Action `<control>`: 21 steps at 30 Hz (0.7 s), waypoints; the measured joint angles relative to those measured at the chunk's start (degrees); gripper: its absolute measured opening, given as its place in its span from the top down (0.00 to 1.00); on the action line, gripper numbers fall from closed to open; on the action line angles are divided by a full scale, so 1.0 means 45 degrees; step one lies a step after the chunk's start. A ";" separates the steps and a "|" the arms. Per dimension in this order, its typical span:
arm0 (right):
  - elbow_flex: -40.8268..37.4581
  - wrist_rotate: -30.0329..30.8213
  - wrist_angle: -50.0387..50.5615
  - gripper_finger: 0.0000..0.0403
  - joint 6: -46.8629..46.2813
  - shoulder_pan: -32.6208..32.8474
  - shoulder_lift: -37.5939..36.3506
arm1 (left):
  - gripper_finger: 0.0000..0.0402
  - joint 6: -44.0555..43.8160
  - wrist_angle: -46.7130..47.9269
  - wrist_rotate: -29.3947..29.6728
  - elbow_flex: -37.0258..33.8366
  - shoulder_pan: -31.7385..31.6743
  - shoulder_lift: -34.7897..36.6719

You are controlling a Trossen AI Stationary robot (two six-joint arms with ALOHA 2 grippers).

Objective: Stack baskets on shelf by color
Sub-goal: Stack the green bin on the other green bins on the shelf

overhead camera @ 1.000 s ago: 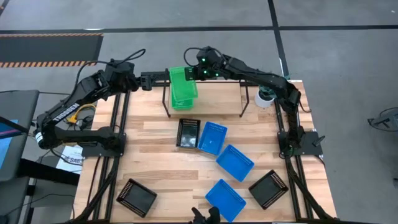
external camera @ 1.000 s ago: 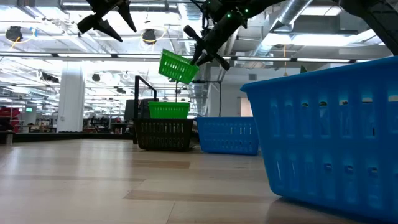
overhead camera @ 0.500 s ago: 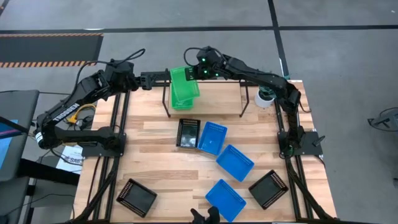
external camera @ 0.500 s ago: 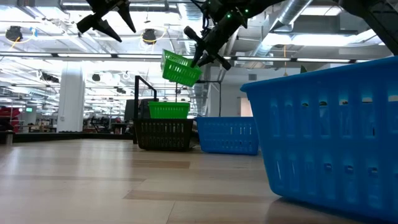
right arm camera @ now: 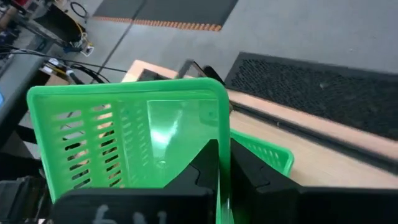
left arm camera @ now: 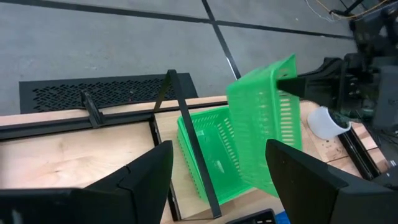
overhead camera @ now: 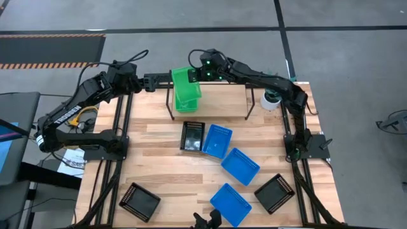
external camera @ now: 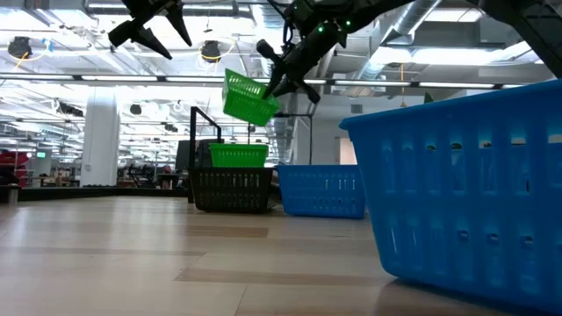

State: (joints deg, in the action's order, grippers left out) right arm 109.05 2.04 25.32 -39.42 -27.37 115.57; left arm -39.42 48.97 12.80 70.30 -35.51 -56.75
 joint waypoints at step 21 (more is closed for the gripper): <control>-0.0320 0.0253 -0.0373 0.90 -0.0947 -0.0020 0.0004 | 0.39 0.0225 -0.0005 0.0163 0.0000 0.0000 0.0000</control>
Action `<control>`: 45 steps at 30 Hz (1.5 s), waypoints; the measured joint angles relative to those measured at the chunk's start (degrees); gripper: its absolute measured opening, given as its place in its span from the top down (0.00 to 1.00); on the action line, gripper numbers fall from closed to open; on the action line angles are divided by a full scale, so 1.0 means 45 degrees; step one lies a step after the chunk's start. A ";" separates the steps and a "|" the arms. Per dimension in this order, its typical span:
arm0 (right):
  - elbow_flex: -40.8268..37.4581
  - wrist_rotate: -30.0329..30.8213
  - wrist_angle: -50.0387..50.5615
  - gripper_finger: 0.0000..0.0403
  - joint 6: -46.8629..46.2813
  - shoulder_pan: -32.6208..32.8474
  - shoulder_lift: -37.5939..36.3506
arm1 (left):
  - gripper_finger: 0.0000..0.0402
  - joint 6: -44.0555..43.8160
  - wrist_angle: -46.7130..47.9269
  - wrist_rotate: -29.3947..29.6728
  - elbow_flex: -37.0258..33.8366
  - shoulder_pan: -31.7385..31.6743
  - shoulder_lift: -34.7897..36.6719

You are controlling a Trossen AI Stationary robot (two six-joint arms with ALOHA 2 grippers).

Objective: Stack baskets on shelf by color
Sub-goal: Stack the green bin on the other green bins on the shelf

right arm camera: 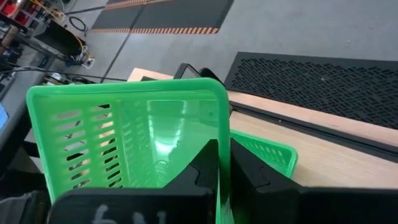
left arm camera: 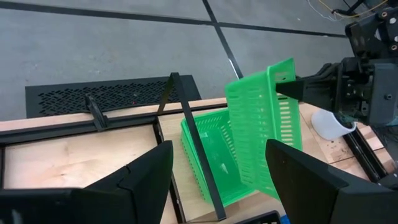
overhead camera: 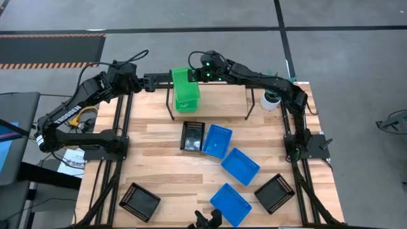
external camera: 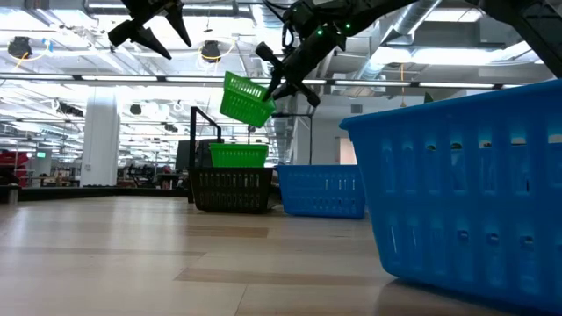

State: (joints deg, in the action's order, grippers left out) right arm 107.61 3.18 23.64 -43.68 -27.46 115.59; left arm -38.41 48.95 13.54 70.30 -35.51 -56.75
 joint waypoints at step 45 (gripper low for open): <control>0.0019 -0.0044 -0.0419 0.92 0.0816 -0.0401 0.0000 | 0.39 -0.0191 0.0024 -0.0063 0.0000 0.0000 0.0000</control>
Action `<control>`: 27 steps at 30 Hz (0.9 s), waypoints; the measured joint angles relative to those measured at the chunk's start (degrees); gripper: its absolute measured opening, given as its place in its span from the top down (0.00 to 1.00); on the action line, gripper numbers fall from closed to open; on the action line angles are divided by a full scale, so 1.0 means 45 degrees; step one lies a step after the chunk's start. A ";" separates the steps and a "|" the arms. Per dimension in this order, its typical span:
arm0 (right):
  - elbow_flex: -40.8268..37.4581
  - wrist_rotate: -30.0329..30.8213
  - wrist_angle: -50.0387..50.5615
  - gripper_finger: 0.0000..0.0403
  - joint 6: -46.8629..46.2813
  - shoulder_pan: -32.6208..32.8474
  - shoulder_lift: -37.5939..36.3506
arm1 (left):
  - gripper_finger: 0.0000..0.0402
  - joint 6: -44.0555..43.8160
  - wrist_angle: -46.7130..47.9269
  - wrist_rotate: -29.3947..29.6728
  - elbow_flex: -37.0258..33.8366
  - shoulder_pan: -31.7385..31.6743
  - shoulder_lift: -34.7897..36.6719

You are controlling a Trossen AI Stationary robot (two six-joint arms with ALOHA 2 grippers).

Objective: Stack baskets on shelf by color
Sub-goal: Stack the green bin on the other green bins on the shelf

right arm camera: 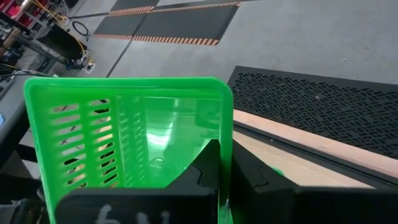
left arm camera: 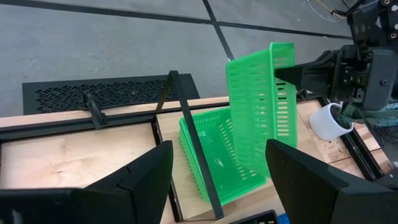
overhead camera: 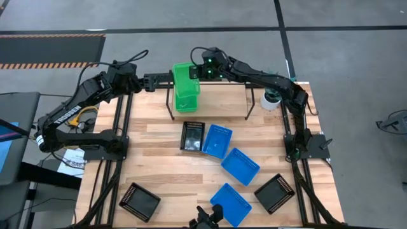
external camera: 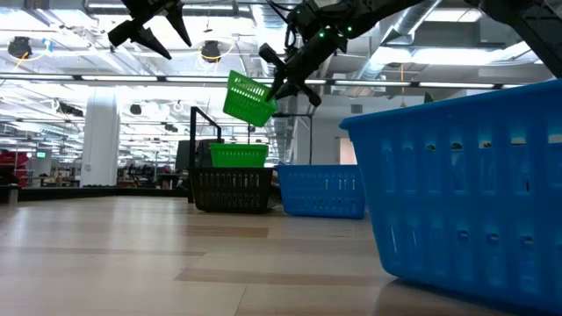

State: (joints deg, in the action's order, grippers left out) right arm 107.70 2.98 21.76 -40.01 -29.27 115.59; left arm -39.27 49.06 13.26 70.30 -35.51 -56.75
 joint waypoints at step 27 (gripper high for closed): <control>0.0000 -0.0690 -0.0325 0.92 -0.0243 -0.0144 0.0000 | 0.39 0.0005 0.0058 0.0146 0.0000 0.0000 0.0000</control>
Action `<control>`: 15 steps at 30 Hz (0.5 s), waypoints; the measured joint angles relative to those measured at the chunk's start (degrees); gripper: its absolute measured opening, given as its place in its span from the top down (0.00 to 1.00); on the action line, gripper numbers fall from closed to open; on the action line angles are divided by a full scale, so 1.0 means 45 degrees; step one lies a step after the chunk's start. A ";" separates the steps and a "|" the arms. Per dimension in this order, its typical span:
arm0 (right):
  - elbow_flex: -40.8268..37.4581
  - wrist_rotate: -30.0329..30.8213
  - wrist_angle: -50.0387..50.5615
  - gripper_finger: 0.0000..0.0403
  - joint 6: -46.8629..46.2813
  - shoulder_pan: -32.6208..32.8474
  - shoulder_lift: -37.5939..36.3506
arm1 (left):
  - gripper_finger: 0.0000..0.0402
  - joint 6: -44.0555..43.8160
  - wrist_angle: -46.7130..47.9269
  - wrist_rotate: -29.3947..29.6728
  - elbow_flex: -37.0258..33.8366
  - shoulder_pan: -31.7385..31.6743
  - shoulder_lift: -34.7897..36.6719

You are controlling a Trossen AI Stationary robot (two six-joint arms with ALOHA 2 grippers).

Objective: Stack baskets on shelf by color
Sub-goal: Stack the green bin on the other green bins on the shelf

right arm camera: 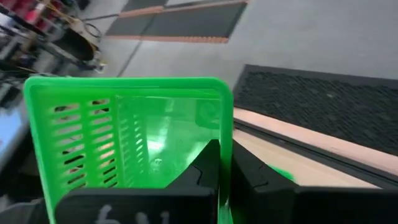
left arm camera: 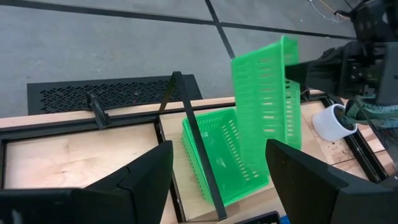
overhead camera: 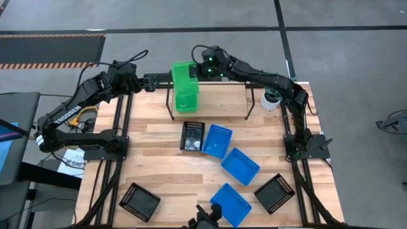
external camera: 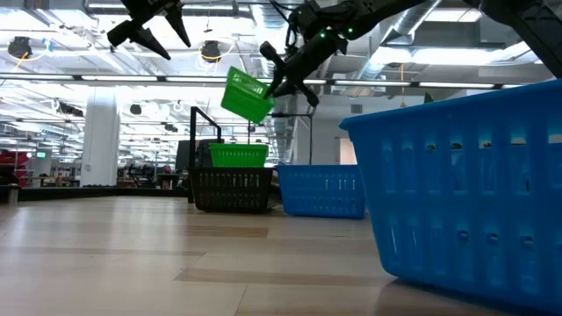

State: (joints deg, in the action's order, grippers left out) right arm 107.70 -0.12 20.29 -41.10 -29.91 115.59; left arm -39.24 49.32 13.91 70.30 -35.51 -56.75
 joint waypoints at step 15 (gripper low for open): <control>0.0000 0.0015 0.0026 0.91 0.0095 0.0027 0.0000 | 0.39 0.0078 0.0010 0.0005 0.0000 0.0000 0.0000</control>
State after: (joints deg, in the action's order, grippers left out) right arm 107.70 -0.05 20.41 -40.68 -29.79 115.59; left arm -38.89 49.36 13.93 70.30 -35.51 -56.75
